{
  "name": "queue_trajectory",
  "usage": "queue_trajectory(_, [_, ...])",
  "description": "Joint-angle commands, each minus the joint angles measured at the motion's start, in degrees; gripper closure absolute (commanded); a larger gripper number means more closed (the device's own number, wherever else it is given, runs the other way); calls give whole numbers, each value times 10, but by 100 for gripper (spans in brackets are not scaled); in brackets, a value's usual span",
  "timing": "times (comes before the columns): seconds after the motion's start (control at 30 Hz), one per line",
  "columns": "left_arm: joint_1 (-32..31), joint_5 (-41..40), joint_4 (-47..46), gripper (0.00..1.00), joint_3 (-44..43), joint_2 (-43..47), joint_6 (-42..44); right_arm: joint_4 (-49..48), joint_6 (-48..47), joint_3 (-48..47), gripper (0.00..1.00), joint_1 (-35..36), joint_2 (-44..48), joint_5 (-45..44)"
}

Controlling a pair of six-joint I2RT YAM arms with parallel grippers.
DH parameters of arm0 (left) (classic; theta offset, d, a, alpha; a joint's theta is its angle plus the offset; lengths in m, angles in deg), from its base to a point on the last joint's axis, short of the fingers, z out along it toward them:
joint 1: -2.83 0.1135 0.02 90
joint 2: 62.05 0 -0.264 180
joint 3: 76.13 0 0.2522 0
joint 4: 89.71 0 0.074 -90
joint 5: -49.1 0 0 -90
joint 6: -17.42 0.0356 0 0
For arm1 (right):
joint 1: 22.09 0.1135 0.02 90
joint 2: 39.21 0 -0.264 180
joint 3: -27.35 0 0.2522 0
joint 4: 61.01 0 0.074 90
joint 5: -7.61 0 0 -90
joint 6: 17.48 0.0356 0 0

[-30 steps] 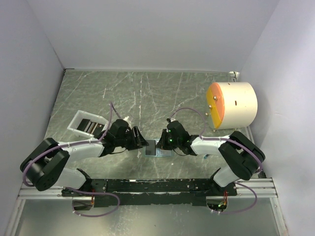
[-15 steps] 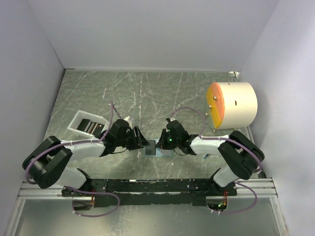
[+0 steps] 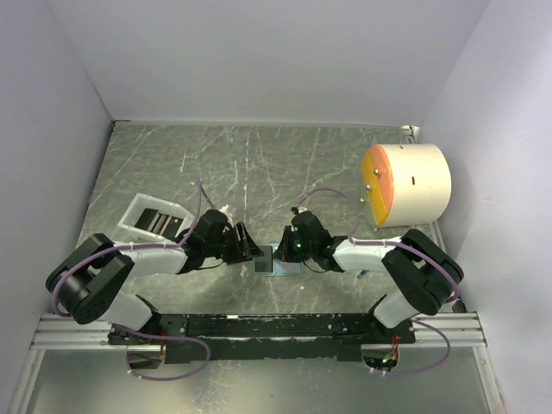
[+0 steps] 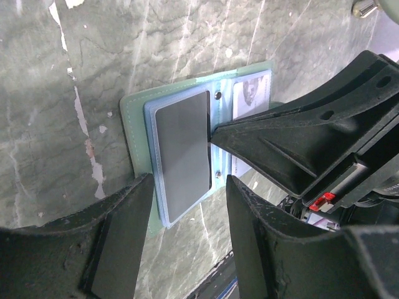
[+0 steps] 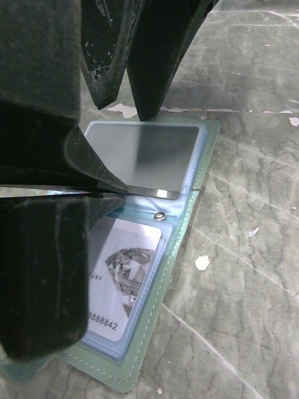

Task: Put the credit cards into the card holder
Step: Turn over the card slot in the card holder.

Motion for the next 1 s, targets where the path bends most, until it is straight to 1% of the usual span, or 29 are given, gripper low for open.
queue_trajectory(0.0, [3, 16, -23, 39, -2, -13, 2, 34, -9, 16, 96, 2, -18, -27])
queue_trajectory(0.23, [3, 26, -35, 39, -9, -27, 2, 35, -11, 11, 96, 1, -19, -27])
queue_trajectory(0.57, [3, 19, -8, 40, -19, 2, 8, 35, -12, 6, 97, 2, -27, -23])
queue_trajectory(0.97, [2, 31, -17, 40, -18, -4, 6, 31, -10, 6, 97, 4, -32, -20])
